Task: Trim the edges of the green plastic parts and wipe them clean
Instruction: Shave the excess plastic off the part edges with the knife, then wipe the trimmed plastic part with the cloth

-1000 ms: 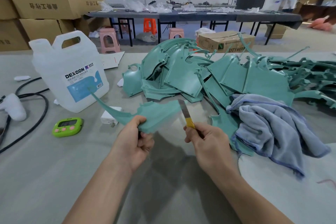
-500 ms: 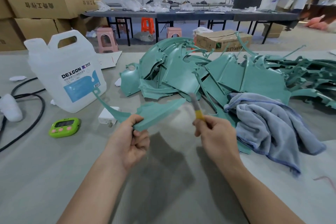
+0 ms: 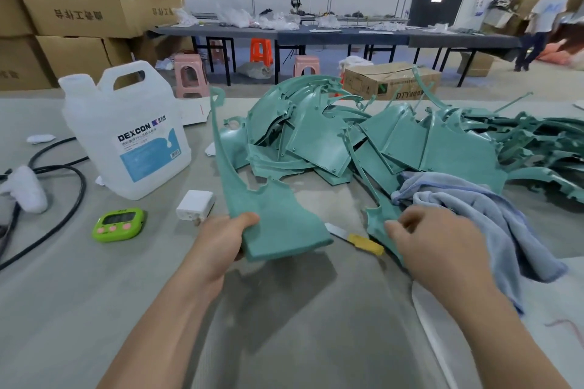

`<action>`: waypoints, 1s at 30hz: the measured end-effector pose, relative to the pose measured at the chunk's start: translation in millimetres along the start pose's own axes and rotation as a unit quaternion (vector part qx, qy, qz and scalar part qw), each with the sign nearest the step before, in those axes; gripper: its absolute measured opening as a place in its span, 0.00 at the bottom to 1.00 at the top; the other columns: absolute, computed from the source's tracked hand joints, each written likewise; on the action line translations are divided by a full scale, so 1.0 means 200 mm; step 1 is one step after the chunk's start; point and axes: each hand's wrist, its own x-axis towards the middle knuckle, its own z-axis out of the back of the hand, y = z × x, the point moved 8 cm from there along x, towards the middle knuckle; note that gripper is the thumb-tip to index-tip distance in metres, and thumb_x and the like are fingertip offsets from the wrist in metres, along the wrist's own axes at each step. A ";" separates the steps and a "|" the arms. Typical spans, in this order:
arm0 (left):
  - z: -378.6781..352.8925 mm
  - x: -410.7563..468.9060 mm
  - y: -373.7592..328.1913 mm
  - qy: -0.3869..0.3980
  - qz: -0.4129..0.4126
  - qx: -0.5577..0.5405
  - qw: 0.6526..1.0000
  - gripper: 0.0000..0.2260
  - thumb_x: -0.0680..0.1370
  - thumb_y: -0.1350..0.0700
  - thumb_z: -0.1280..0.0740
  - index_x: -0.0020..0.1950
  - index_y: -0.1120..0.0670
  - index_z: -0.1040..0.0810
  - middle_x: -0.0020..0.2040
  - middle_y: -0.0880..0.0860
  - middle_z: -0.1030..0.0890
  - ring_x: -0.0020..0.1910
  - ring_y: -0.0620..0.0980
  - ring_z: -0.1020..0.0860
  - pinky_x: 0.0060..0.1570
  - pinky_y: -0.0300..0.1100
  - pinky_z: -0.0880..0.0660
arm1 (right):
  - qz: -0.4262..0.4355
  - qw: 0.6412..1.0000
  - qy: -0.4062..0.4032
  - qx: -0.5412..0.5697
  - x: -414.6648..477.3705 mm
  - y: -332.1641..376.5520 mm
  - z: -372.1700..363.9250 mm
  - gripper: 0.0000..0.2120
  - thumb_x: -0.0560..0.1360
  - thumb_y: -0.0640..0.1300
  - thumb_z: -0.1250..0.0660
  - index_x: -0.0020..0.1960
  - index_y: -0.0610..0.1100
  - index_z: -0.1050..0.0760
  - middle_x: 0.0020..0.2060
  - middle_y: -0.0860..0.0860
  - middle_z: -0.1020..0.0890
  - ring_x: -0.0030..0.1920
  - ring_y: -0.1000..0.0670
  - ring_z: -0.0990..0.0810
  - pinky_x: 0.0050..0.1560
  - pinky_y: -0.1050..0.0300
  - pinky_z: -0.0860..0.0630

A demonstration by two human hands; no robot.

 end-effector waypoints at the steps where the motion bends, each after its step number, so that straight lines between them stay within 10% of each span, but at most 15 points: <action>1: 0.00 0.00 0.00 0.003 -0.001 0.004 1.000 0.06 0.77 0.58 0.30 0.41 0.58 0.17 0.34 0.50 0.15 0.29 0.45 0.21 0.34 0.40 0.28 | 0.010 0.997 -0.074 0.005 0.00 -0.03 0.09 0.11 0.73 0.57 0.34 0.40 0.51 0.20 0.34 0.53 0.17 0.39 0.46 0.21 0.40 0.51 0.24; 3: 0.00 -0.01 -0.02 0.003 -0.015 0.028 0.999 0.07 0.75 0.59 0.30 0.39 0.59 0.18 0.32 0.50 0.16 0.28 0.46 0.21 0.32 0.41 0.29 | -0.003 0.984 -0.173 -0.030 -0.01 -0.12 0.19 0.16 0.70 0.59 0.30 0.55 0.53 0.20 0.52 0.47 0.16 0.54 0.41 0.23 0.55 0.46 0.28; 6: -0.01 -0.02 -0.03 0.015 -0.013 0.071 0.997 0.07 0.68 0.55 0.29 0.36 0.59 0.18 0.28 0.52 0.19 0.23 0.47 0.24 0.22 0.35 0.35 | -0.077 0.991 -0.047 -0.098 0.07 -0.31 0.08 0.40 0.67 0.66 0.28 0.73 0.50 0.35 0.70 0.41 0.28 0.71 0.38 0.33 0.69 0.42 0.37; 9: 0.00 -0.01 -0.03 0.015 -0.004 0.105 0.994 0.12 0.62 0.53 0.30 0.38 0.60 0.17 0.30 0.53 0.18 0.23 0.47 0.25 0.19 0.35 0.37 | -0.056 0.992 0.009 -0.114 0.13 -0.31 0.03 0.23 0.73 0.56 0.29 0.63 0.44 0.27 0.53 0.41 0.19 0.57 0.38 0.23 0.61 0.44 0.31; 12: -0.01 0.00 -0.03 0.004 -0.022 0.102 0.995 0.11 0.65 0.51 0.31 0.36 0.58 0.20 0.30 0.53 0.21 0.26 0.49 0.26 0.25 0.39 0.35 | 0.019 0.994 -0.099 -0.040 0.13 -0.16 0.19 0.04 0.74 0.47 0.33 0.48 0.49 0.21 0.35 0.50 0.28 0.46 0.40 0.23 0.51 0.48 0.38; 16: -0.02 0.01 -0.04 -0.013 -0.068 0.130 0.989 0.14 0.80 0.54 0.40 0.34 0.51 0.24 0.33 0.54 0.23 0.35 0.52 0.28 0.38 0.48 0.32 | 0.142 0.978 -0.150 -0.007 -0.01 0.26 0.33 0.09 0.67 0.56 0.36 0.41 0.55 0.20 0.33 0.56 0.22 0.44 0.45 0.26 0.49 0.51 0.42; 21: -0.08 -0.03 -0.06 0.051 -0.098 0.098 0.989 0.14 0.80 0.61 0.39 0.39 0.55 0.17 0.37 0.57 0.16 0.37 0.53 0.20 0.34 0.48 0.24 | 0.317 0.944 0.036 0.088 -0.20 0.74 0.00 0.07 0.70 0.55 0.34 0.40 0.52 0.24 0.40 0.57 0.26 0.46 0.52 0.30 0.60 0.53 0.38; 26: -0.10 -0.04 -0.06 0.069 -0.099 0.000 0.993 0.13 0.80 0.62 0.37 0.43 0.53 0.14 0.44 0.55 0.13 0.47 0.53 0.16 0.51 0.49 0.21 | 0.301 0.949 0.027 0.092 -0.17 0.85 -0.24 0.07 0.73 0.52 0.35 0.45 0.51 0.32 0.38 0.55 0.24 0.43 0.49 0.26 0.62 0.52 0.34; 30: -0.11 -0.02 -0.06 0.044 -0.098 -0.006 0.994 0.23 0.83 0.64 0.41 0.38 0.46 0.13 0.39 0.46 0.14 0.38 0.38 0.18 0.39 0.34 0.22 | 0.244 0.966 -0.046 0.074 -0.09 0.88 -0.22 0.06 0.75 0.49 0.33 0.45 0.50 0.30 0.36 0.54 0.23 0.42 0.48 0.27 0.59 0.53 0.36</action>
